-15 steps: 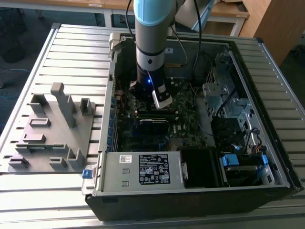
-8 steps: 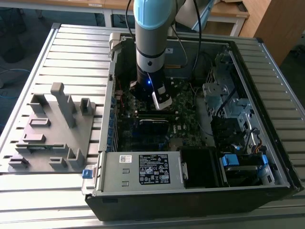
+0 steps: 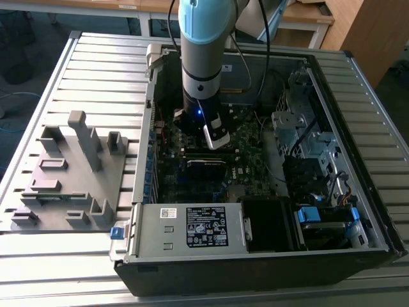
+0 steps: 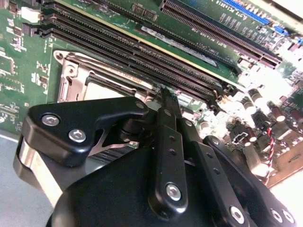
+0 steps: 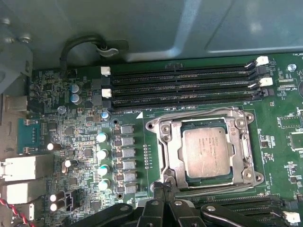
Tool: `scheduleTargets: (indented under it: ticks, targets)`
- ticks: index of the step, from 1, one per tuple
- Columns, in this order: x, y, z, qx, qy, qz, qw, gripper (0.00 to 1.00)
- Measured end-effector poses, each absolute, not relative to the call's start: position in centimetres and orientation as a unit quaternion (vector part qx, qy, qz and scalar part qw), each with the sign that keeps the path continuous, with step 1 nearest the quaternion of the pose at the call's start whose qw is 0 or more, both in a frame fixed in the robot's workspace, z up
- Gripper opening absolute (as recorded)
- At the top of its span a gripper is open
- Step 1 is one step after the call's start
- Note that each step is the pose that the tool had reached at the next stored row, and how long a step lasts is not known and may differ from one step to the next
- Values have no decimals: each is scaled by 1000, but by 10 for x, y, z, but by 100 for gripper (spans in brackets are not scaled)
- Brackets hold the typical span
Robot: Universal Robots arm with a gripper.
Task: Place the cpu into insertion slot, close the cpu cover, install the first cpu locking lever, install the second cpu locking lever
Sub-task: 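Install the second cpu locking lever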
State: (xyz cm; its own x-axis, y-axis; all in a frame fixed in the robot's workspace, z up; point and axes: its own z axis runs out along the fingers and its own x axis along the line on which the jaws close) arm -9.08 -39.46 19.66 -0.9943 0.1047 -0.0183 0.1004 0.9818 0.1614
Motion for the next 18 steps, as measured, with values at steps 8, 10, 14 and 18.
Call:
scheduleTargets:
  ticks: [8, 10, 14, 18]
  targets:
    - [-94, -396, 195, 52, 995, 88, 13, 10]
    - [-95, -396, 195, 52, 995, 89, 13, 10]
    - [-95, -396, 194, 51, 995, 89, 13, 10]
    - [-96, -396, 193, 52, 995, 89, 13, 10]
